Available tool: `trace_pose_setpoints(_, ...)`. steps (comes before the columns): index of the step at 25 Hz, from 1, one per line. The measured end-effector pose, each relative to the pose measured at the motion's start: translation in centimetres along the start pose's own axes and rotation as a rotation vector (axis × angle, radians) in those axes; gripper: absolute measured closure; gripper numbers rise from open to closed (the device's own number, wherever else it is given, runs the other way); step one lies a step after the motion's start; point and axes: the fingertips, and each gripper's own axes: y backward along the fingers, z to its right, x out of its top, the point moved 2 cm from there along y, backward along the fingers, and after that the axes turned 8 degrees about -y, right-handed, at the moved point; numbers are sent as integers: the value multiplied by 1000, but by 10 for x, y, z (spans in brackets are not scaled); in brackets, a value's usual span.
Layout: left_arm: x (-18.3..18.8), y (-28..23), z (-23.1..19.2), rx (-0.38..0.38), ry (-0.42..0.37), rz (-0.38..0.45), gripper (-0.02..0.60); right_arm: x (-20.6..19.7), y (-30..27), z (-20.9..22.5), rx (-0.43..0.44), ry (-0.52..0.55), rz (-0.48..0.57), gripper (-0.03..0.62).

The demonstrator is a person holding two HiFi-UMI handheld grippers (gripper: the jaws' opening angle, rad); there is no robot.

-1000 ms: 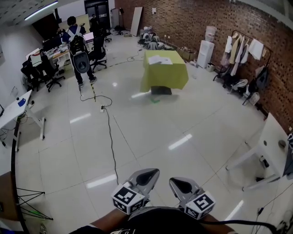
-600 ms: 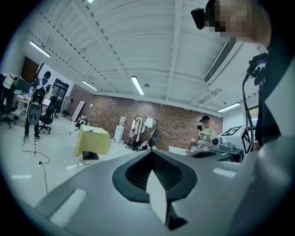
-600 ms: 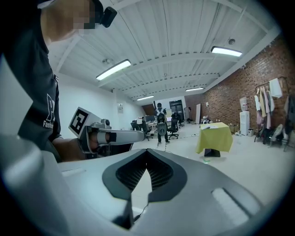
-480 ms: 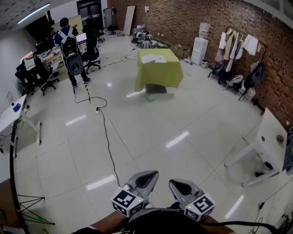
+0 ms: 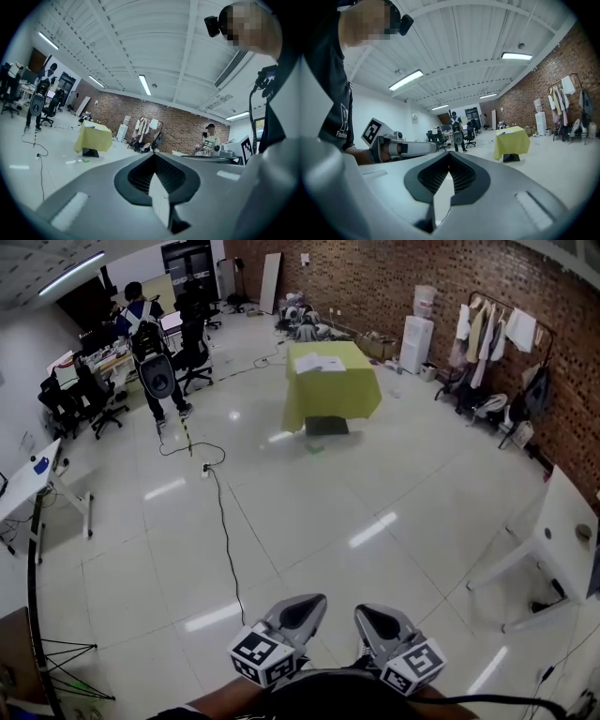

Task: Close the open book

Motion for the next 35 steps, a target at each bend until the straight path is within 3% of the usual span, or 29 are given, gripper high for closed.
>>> trace_pose_setpoints(5,0,-24,-1,33,-45,-13,575,15,-13,30,45,7,13,586)
trace_pose_setpoints(13,17,-98,-6,72,-54,-7,574,48,-29,102,96,0,10,586)
trace_pose_setpoints(23,41,-186,0,149,-76,25,574,84,-9,182,135,7,6,586)
trace_pose_setpoints(32,41,-255,26,192,-106,20,574,87,22,248,160,-32,-11,586)
trace_pose_setpoints(35,34,-264,36,196,-94,-21,575,83,28,256,177,-58,-37,586)
